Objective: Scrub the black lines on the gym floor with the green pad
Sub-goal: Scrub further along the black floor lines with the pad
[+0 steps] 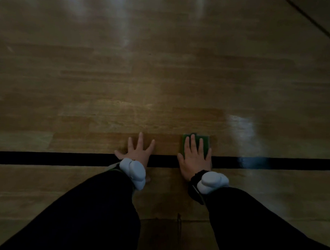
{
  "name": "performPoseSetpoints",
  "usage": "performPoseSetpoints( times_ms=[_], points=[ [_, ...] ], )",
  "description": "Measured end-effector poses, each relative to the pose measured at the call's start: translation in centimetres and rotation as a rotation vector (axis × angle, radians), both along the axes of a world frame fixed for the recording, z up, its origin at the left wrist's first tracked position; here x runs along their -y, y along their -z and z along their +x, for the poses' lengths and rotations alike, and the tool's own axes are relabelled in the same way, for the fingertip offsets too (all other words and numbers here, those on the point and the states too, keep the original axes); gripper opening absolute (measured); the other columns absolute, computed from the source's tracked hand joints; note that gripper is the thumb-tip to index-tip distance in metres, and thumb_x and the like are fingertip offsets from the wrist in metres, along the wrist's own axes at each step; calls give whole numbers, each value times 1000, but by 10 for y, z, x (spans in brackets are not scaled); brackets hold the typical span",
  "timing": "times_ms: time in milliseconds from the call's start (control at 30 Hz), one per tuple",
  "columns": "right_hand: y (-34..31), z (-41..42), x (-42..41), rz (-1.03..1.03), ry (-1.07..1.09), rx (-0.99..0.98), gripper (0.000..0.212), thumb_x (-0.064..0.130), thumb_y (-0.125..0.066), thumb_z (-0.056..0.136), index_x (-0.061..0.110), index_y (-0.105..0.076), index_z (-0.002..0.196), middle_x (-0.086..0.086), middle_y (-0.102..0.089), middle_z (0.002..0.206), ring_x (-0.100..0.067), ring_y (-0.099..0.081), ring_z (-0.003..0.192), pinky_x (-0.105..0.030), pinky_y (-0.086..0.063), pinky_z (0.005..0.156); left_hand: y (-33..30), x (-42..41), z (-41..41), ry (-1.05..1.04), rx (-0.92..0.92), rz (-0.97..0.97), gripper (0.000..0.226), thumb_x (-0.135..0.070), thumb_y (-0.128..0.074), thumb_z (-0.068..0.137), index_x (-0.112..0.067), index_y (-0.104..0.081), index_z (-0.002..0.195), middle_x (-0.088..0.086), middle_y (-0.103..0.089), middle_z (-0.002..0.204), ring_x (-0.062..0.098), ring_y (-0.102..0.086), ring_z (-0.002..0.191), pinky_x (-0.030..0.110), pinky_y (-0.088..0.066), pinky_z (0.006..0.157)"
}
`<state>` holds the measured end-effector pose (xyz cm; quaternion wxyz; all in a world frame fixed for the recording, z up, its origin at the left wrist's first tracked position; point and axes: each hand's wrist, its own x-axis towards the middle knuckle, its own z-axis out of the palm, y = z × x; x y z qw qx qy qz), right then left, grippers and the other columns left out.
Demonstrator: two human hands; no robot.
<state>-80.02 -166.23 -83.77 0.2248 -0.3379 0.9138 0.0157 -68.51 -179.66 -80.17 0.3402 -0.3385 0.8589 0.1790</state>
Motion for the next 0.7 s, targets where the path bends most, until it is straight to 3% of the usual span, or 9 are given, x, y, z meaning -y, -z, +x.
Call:
performPoseSetpoints(
  times_ms=[100, 233, 433, 700],
  points=[
    [5, -10, 0, -19, -36, -36, 60, 46, -16, 101, 29, 11, 152, 7, 21, 159, -24, 19, 147, -53, 10, 117, -2, 11, -14, 43, 67, 59, 128, -27, -85, 66, -48, 12, 145, 0, 34, 153, 41, 21, 142, 77, -12, 102],
    [6, -47, 9, -36, 4, -13, 56, 45, -15, 101, 35, 7, 151, 8, 22, 158, -27, 19, 146, -54, 8, 116, -6, 35, -14, 146, 79, 8, 110, -24, -77, 77, -51, 5, 145, -3, 21, 158, 41, 13, 144, 76, -18, 102],
    [5, -101, 24, -13, 163, 5, 55, 47, -18, 101, 39, 2, 151, -1, 22, 159, -31, 19, 146, -58, 1, 117, -3, 50, -16, 60, 91, 43, 117, -21, -78, 75, -46, 10, 147, 4, 27, 156, 50, 13, 140, 67, -26, 107],
    [10, -107, 44, -23, 219, -62, 57, 45, -20, 100, 34, 2, 152, -4, 15, 160, -31, 13, 147, -56, 0, 118, -1, 53, -18, 35, 92, 74, 119, -20, -80, 73, -50, 10, 145, 2, 31, 154, 49, 17, 140, 70, -22, 106]
  ],
)
